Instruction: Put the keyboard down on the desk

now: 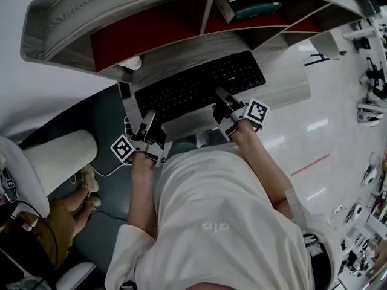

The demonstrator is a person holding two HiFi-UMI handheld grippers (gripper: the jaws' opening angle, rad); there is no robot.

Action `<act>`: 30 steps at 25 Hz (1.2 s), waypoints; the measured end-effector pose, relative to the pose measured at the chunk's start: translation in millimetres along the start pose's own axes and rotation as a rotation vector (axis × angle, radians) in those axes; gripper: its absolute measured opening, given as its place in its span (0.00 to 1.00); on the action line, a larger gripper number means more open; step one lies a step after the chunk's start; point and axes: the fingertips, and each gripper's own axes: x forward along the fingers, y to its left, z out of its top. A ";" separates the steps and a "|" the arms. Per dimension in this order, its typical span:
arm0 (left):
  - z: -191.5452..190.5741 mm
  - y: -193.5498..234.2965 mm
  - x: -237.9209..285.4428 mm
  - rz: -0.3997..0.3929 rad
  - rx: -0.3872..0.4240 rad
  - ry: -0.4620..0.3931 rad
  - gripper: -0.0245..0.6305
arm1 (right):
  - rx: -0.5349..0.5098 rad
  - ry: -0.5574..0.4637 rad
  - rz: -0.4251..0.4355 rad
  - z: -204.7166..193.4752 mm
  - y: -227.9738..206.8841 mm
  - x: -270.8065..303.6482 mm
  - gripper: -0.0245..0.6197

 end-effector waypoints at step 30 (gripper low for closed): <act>26.9 113.5 37.9 0.201 -0.127 0.166 0.17 | 0.158 -0.132 -0.194 0.2 -116.6 27.0 0.18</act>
